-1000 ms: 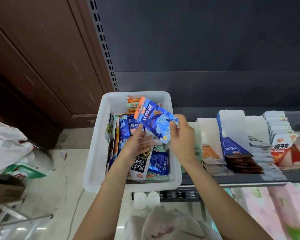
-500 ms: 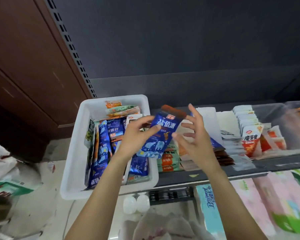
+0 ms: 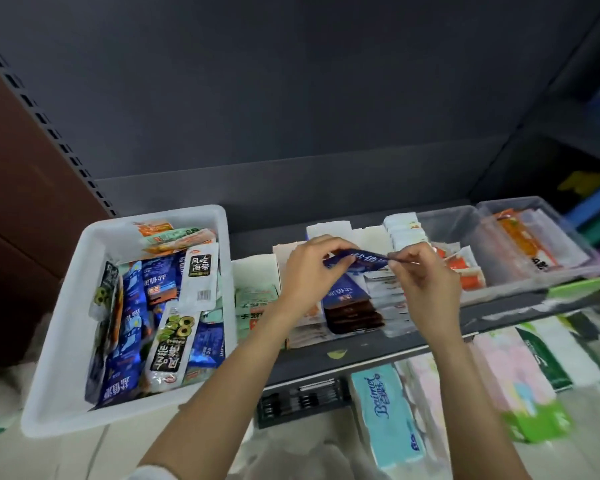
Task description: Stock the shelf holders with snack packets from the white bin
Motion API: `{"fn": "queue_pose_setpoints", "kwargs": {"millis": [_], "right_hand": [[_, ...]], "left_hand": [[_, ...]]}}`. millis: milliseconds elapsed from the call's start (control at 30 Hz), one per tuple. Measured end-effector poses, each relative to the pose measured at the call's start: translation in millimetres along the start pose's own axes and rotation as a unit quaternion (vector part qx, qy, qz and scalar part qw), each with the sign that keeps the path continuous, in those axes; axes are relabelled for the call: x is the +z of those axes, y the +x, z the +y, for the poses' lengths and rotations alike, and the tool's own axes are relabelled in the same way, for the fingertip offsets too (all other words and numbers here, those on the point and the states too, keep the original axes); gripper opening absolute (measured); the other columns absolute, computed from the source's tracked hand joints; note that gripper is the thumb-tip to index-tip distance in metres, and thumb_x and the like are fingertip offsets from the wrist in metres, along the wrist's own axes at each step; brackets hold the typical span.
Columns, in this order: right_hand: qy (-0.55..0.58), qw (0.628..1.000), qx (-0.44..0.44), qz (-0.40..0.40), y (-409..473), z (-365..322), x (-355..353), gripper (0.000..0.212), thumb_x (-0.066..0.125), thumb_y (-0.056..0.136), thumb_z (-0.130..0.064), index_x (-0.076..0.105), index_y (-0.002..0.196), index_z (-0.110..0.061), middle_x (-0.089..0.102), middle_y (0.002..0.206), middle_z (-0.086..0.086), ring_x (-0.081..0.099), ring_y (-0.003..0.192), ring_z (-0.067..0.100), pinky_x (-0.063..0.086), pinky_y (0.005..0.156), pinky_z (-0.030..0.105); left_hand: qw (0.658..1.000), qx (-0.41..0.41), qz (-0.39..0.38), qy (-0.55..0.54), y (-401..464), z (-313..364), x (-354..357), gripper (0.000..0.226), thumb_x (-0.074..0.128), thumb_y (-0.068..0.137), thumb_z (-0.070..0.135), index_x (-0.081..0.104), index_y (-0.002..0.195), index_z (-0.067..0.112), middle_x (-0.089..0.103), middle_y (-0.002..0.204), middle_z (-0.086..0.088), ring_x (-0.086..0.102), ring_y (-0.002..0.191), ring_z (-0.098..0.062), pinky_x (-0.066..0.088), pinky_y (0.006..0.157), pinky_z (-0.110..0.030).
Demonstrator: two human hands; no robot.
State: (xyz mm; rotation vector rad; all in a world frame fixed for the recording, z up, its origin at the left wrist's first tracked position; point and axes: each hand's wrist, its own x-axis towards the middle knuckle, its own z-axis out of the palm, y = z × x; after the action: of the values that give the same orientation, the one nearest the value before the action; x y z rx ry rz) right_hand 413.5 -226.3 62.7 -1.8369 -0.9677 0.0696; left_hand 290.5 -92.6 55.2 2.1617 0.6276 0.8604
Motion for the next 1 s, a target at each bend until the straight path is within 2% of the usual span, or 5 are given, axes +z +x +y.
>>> {"fn": "queue_pose_setpoints", "kwargs": {"millis": [267, 467, 633, 833, 1000], "right_hand": [[-0.233, 0.963, -0.123, -0.056, -7.4, 25.1, 15.0, 0.012, 0.074, 0.076, -0.002, 0.072, 0.082, -0.012, 0.070, 0.092, 0.004, 0.066, 0.082, 0.023, 0.047, 0.066, 0.023], [-0.393, 0.893, -0.179, -0.128, -12.9, 29.5, 30.1, 0.021, 0.083, 0.063, -0.007, 0.077, 0.083, -0.010, 0.067, 0.111, 0.010, 0.057, 0.105, 0.033, 0.053, 0.080, 0.040], [-0.187, 0.955, -0.143, -0.181, -21.7, -17.6, 49.7, 0.037, 0.062, 0.075, 0.009, 0.070, 0.104, -0.012, 0.063, 0.116, 0.003, 0.060, 0.095, 0.019, 0.051, 0.084, 0.033], [0.002, 0.937, -0.137, -0.322, -31.1, -91.0, 144.5, 0.028, 0.051, 0.092, -0.005, 0.067, 0.112, -0.016, 0.069, 0.107, -0.003, 0.064, 0.093, 0.007, 0.052, 0.085, 0.025], [-0.170, 0.881, -0.142, -0.418, -35.3, -117.4, 255.3, 0.040, 0.046, 0.094, -0.012, 0.048, 0.133, -0.006, 0.050, 0.135, 0.014, 0.049, 0.120, 0.028, 0.040, 0.102, 0.038]], "left_hand": [[0.969, 0.050, 0.024, 0.239, -31.0, -38.0, 18.7, 0.012, 0.069, 0.081, 0.024, 0.075, 0.092, 0.025, 0.070, 0.097, 0.005, 0.061, 0.098, -0.017, 0.041, 0.094, -0.034], [0.929, -0.015, -0.179, 0.325, -55.5, -42.5, 2.3, 0.039, 0.046, 0.096, 0.029, 0.050, 0.135, 0.026, 0.027, 0.152, -0.005, 0.007, 0.145, -0.024, -0.003, 0.117, -0.044], [0.985, -0.060, -0.029, 0.161, -76.0, -43.2, -60.3, 0.033, 0.052, 0.087, 0.021, 0.064, 0.118, 0.023, 0.062, 0.121, 0.003, 0.050, 0.120, -0.016, 0.039, 0.103, -0.035], [0.948, -0.185, 0.113, 0.234, -108.1, -92.7, -154.9, 0.022, 0.053, 0.090, 0.039, 0.065, 0.096, 0.021, 0.067, 0.082, 0.008, 0.063, 0.074, -0.010, 0.052, 0.057, -0.029], [0.895, -0.276, 0.024, 0.349, -113.5, -153.0, -181.8, 0.038, 0.062, 0.086, 0.032, 0.058, 0.120, 0.014, 0.062, 0.111, -0.011, 0.054, 0.107, -0.032, 0.045, 0.087, -0.041]]}}
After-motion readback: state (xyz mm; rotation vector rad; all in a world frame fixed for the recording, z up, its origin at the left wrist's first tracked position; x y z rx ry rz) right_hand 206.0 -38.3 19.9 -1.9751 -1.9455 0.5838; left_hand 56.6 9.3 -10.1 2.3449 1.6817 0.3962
